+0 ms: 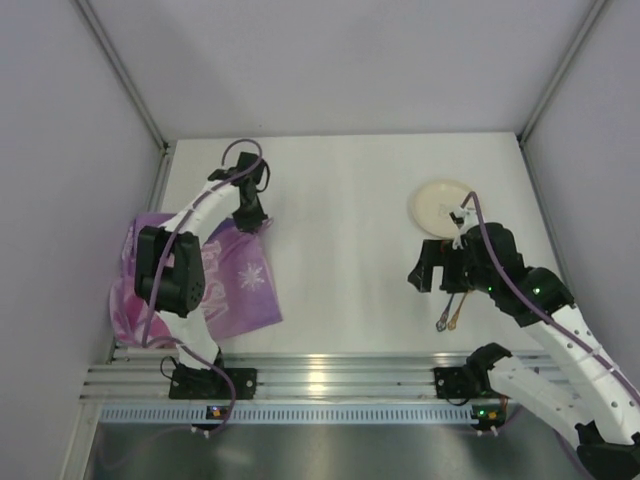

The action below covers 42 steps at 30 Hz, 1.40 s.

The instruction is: Set the dinner table for one person

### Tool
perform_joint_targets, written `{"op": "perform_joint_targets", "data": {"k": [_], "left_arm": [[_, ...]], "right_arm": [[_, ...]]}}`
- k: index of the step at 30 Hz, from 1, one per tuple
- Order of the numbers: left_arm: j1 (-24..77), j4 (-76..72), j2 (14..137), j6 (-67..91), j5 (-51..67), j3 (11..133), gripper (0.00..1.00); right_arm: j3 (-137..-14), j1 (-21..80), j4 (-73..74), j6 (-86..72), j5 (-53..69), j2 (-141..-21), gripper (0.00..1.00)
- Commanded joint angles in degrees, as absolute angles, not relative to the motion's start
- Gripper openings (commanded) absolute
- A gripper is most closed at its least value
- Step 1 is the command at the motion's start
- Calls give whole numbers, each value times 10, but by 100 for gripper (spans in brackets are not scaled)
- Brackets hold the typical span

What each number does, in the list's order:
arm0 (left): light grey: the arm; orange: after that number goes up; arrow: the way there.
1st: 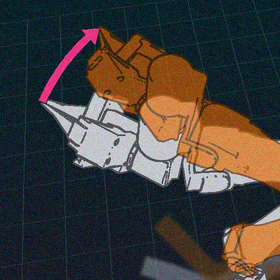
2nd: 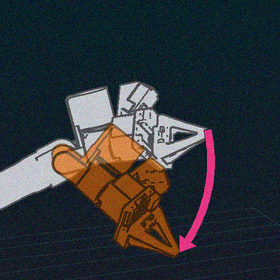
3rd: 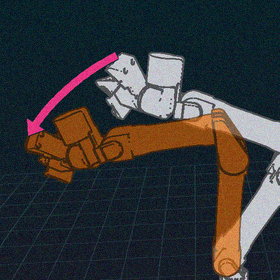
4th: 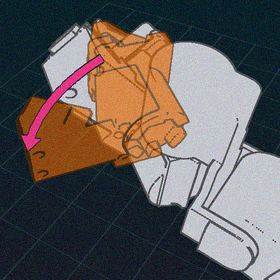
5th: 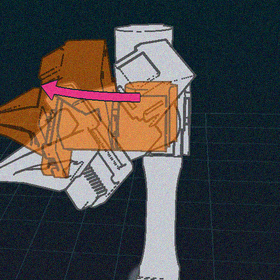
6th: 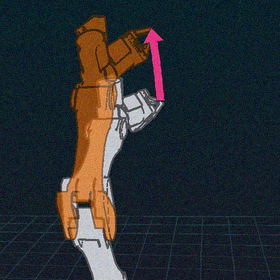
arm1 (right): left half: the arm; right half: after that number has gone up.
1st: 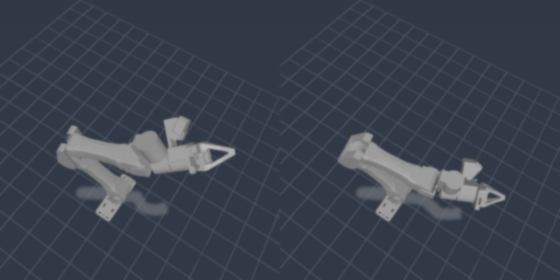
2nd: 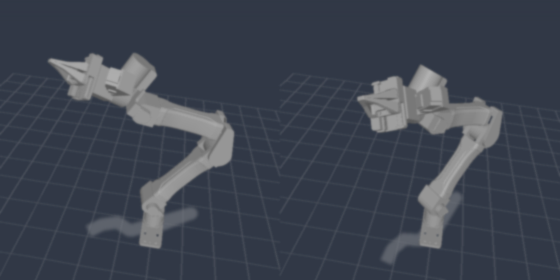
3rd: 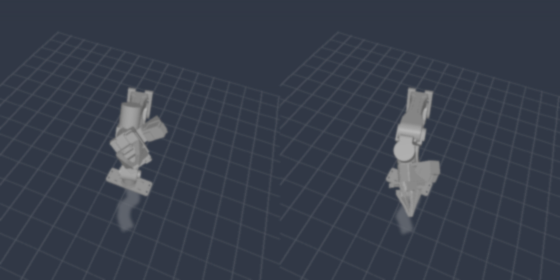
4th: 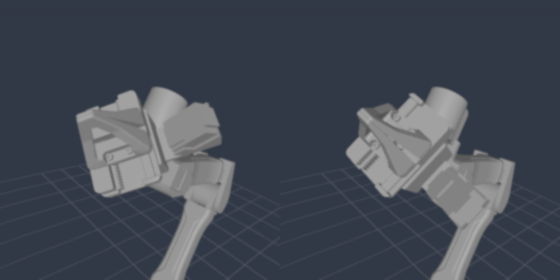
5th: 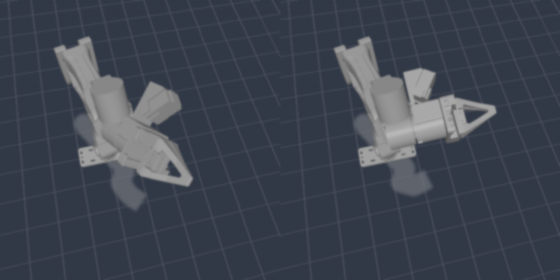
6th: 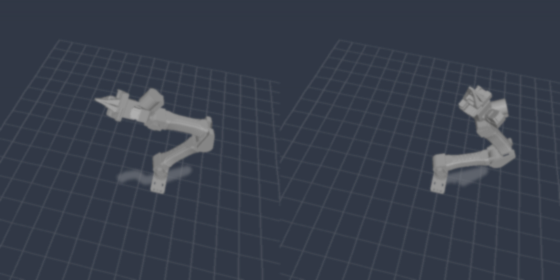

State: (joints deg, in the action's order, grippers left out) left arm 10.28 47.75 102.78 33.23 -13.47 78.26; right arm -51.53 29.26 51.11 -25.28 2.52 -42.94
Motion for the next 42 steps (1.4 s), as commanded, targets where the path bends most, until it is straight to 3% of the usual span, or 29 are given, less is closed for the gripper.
{"op": "perform_joint_targets", "data": {"k": [1, 7, 17, 22, 23, 25, 26, 35, 42], "left_arm": [[186, 490, 1066, 398, -116, 853, 0], [299, 495, 1178, 461, -92, 974, 0], [402, 491, 1344, 569, -27, 1199, 0], [421, 436, 1375, 623, 22, 1210, 0], [424, 414, 1376, 625, 41, 1209, 4], [435, 334, 1379, 623, 86, 1211, 80], [439, 312, 1377, 616, 96, 1217, 98], [410, 267, 1196, 549, 34, 1144, 99], [331, 333, 1009, 496, -33, 1043, 98]], "right_arm": [[-564, 301, 539, -252, 10, -414, 100], [-589, 301, 569, -254, -11, -399, 100], [-616, 301, 618, -254, -31, -396, 100], [-618, 301, 636, -261, -33, -387, 100], [-616, 301, 639, -263, -33, -385, 100], [-613, 301, 641, -265, -33, -380, 100], [-608, 301, 641, -266, -33, -380, 100], [-585, 301, 563, -285, 63, -438, 100], [-533, 310, 416, -340, 128, -587, 100]]}}
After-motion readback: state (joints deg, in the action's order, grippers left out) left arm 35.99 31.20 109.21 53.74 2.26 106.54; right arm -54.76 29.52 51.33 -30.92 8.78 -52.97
